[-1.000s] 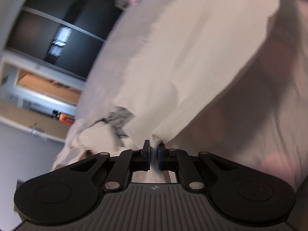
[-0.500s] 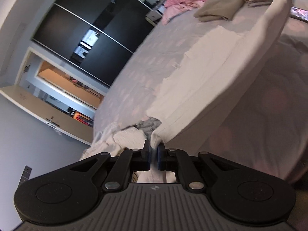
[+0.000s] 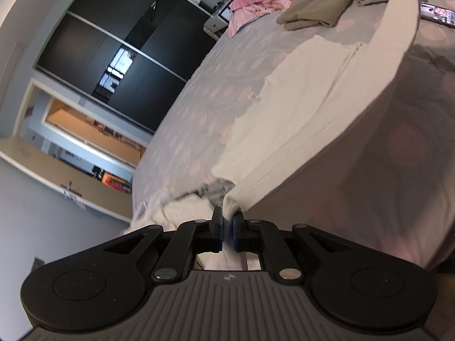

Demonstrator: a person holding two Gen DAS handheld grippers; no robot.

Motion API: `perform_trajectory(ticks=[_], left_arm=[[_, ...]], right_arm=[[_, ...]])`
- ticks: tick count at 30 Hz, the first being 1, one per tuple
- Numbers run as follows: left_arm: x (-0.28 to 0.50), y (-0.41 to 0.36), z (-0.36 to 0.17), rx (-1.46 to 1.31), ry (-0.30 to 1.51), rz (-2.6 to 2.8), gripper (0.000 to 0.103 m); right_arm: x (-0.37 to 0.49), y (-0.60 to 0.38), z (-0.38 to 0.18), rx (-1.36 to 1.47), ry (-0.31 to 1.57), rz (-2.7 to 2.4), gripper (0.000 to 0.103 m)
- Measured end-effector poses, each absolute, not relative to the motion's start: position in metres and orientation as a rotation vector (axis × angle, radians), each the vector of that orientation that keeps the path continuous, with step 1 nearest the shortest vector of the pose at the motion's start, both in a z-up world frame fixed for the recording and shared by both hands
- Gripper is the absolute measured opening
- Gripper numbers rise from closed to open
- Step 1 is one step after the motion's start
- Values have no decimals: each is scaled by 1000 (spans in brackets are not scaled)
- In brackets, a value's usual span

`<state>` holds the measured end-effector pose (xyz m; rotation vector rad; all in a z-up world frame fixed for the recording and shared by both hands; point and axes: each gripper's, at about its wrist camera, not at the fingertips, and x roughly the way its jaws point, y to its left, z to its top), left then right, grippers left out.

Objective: Fold clothes
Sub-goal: 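Carry the hem over the shirt toward the collar with both grippers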

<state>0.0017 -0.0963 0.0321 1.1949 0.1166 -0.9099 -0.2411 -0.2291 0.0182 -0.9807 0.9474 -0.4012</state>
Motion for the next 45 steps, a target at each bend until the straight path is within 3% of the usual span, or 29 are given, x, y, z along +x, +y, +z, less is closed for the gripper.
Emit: perform_trajectory(ticks=[18, 45], left_arm=[[141, -238, 66, 1101, 310, -1016, 4], [294, -381, -69, 1012, 585, -849, 4]], right_arm=[[-87, -374, 70, -848, 1002, -358, 7], [103, -532, -69, -631, 1063, -461, 7]])
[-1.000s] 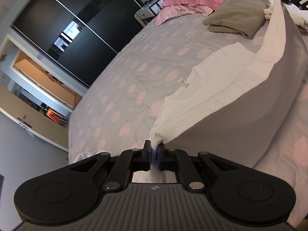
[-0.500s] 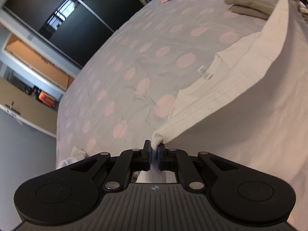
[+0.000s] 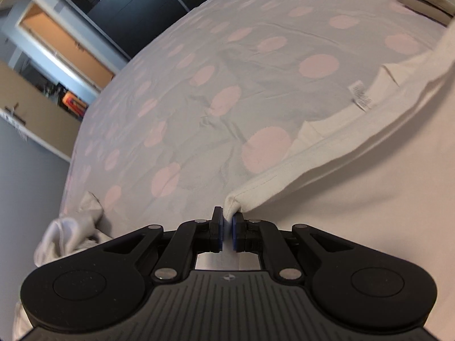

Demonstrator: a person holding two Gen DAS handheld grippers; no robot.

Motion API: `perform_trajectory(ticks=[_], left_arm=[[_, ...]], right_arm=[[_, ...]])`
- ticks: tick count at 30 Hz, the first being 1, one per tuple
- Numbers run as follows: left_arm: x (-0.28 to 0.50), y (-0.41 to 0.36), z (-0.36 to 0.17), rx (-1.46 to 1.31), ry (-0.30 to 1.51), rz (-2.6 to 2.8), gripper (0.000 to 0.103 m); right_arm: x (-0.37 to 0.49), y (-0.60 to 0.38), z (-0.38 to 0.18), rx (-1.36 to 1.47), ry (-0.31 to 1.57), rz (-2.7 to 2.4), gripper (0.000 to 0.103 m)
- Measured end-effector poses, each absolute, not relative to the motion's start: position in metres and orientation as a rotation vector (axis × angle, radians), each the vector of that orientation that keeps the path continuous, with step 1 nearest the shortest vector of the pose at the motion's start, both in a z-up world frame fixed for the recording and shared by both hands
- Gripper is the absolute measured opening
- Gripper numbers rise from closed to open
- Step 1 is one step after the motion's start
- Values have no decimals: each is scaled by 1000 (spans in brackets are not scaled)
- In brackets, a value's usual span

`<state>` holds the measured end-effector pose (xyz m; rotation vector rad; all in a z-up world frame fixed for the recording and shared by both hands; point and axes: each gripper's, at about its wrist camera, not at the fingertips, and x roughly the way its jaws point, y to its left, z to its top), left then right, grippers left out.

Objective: Fold clothes
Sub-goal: 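Carry the hem over the shirt toward the collar with both grippers, then lower the hem onto the collar and open both grippers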

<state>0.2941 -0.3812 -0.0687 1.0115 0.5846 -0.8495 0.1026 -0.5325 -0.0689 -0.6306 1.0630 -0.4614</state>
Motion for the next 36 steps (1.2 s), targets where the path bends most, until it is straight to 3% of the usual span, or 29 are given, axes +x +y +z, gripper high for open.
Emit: perform_trajectory(ticks=[10, 22, 25, 27, 29, 36], left_arm=[[313, -393, -115, 971, 638, -832, 4], [326, -407, -124, 911, 745, -776, 7], [333, -407, -118, 853, 788, -763, 10], [338, -404, -113, 806, 799, -752, 15], [340, -402, -107, 761, 791, -740, 23], [338, -392, -78, 704, 724, -707, 26]], right_arm=[[128, -552, -109, -564, 1087, -483, 7], [147, -575, -136, -444, 1119, -493, 8], [150, -582, -135, -381, 1110, -526, 14], [151, -589, -129, -334, 1088, -568, 27], [151, -597, -121, -271, 1070, -598, 29], [138, -604, -100, -185, 1027, -615, 29]])
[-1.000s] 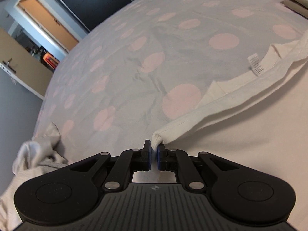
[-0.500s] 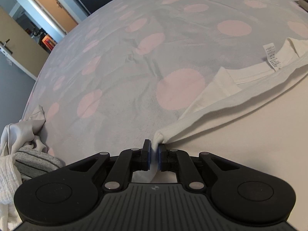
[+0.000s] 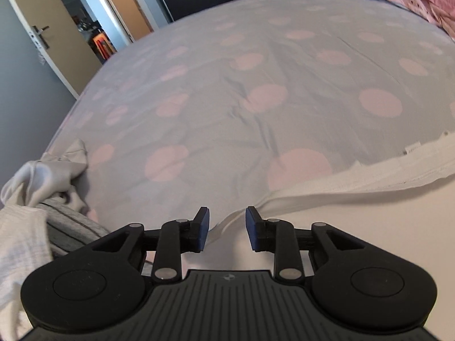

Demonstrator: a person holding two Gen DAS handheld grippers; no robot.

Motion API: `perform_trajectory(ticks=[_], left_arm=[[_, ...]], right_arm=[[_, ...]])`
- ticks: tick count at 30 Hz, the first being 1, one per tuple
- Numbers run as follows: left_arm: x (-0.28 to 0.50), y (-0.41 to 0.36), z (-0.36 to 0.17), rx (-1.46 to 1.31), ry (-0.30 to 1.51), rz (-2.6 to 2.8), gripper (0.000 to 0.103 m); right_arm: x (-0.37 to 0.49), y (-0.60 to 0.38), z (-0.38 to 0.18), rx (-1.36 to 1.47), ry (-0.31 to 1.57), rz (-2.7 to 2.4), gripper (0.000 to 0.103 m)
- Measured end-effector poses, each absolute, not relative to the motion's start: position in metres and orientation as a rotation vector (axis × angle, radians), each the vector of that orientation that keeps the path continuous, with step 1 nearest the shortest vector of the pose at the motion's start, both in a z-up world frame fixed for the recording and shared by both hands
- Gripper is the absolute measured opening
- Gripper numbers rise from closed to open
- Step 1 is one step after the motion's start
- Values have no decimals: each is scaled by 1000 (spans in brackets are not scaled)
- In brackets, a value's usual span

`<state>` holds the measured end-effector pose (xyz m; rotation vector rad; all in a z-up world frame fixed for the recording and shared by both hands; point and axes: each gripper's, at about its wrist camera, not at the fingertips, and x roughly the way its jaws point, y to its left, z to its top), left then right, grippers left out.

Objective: Fold clothes

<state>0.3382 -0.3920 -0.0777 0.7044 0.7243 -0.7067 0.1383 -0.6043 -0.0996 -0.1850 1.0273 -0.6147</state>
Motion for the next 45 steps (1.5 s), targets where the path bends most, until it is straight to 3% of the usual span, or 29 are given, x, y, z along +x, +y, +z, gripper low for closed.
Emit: perform_trajectory(ticks=[12, 17, 27, 41, 45], left_arm=[[324, -363, -48, 716, 718, -786, 28], [299, -359, -70, 737, 735, -813, 28], [240, -283, -78, 830, 746, -886, 28], [186, -194, -58, 804, 769, -795, 28], [177, -180, -50, 756, 777, -785, 28]], right_arm=[[94, -619, -49, 8, 927, -696, 29], [91, -601, -64, 52, 973, -613, 12], [7, -550, -78, 203, 1011, -452, 13], [-131, -509, -34, 285, 991, -423, 14], [-152, -506, -38, 300, 974, -477, 21]])
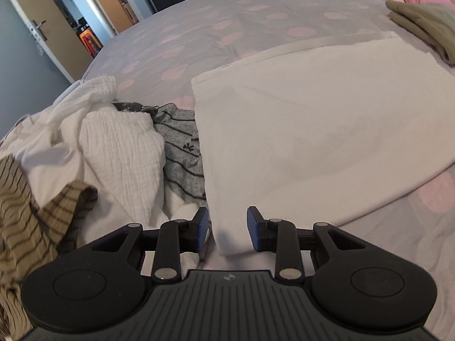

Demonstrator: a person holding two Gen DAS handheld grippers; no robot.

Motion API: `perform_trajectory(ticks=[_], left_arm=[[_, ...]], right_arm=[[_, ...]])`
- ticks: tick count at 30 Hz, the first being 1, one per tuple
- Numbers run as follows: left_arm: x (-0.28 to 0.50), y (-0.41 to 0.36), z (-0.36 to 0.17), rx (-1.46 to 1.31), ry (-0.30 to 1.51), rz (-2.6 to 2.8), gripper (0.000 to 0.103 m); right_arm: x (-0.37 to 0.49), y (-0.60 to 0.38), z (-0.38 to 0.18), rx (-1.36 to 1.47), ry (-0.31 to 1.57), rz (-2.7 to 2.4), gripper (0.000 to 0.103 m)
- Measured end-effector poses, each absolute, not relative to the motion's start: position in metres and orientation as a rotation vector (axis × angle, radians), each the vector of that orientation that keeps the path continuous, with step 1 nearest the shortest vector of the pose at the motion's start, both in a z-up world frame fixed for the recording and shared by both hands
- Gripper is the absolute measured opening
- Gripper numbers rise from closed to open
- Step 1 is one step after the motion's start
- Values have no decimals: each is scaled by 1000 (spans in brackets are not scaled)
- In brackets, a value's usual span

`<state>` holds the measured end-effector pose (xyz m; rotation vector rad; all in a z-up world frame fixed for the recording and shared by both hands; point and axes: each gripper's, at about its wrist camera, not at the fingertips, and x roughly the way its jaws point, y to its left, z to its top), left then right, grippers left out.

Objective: Fold clothes

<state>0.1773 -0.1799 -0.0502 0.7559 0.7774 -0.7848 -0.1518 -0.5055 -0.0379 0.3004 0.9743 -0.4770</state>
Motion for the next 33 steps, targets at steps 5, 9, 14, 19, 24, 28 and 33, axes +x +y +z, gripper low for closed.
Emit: perform_trajectory(ticks=[5, 9, 14, 19, 24, 28, 33], left_arm=[[171, -169, -45, 722, 785, -768, 28], [169, -166, -52, 702, 790, -763, 28], [173, -168, -66, 754, 796, -748, 28], [177, -167, -76, 777, 820, -753, 28], [185, -156, -79, 770, 833, -757, 28], [195, -148, -83, 752, 866, -744, 28], [198, -150, -91, 765, 879, -738, 28]], right_arm=[[-168, -501, -39, 323, 958, -518, 25], [-161, -491, -46, 294, 962, -505, 25], [-142, -481, -64, 248, 968, -478, 25], [-120, -478, -79, 254, 992, -412, 25], [-99, -475, -95, 195, 1022, -377, 25], [-93, -479, -101, 202, 1031, -365, 5], [-99, -478, -100, 181, 1062, -364, 2]])
